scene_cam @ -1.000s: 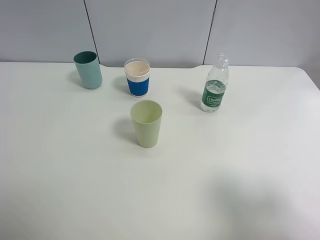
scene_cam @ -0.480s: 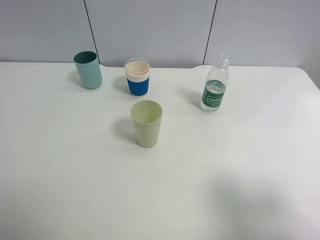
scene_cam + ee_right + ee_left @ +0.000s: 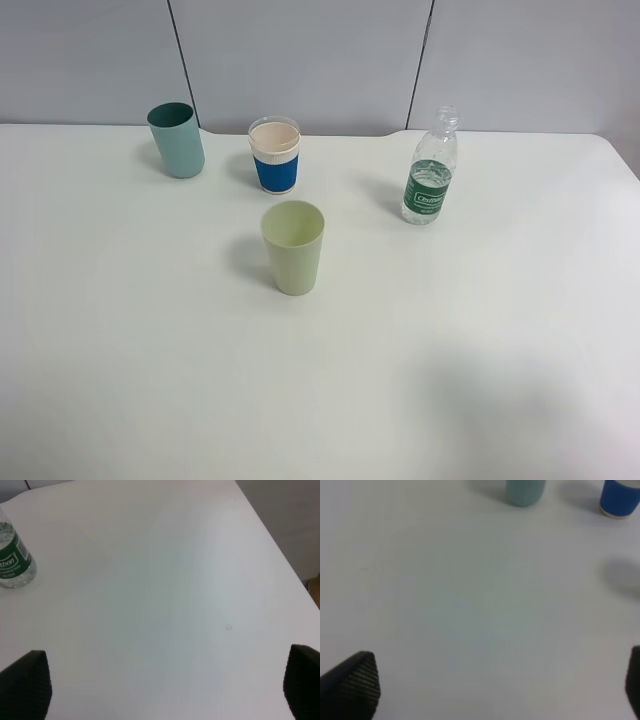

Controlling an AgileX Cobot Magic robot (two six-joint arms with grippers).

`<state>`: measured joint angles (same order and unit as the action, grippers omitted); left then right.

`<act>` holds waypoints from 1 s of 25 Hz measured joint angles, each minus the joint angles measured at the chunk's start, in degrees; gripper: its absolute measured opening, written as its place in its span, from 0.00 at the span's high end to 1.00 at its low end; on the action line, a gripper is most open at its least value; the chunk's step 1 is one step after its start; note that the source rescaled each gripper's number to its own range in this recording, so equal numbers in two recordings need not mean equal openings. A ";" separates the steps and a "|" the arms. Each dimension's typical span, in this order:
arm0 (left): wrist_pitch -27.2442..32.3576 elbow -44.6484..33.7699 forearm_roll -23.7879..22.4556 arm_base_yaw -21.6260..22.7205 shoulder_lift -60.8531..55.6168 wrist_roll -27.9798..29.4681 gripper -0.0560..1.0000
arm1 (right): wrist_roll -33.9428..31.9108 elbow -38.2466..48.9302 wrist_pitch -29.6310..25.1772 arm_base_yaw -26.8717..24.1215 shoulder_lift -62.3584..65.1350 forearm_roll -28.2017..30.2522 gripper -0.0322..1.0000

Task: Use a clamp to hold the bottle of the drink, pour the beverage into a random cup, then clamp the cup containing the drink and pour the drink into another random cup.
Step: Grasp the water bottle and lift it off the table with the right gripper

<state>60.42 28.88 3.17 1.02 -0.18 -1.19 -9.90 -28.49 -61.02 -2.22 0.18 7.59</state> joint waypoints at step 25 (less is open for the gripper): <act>0.00 0.00 0.00 0.00 0.00 0.00 0.00 | 1.52 -0.40 1.17 0.00 -0.13 -0.06 0.00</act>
<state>60.42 28.88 3.17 1.02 -0.18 -1.19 -8.38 -28.89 -59.85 -2.22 0.05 7.53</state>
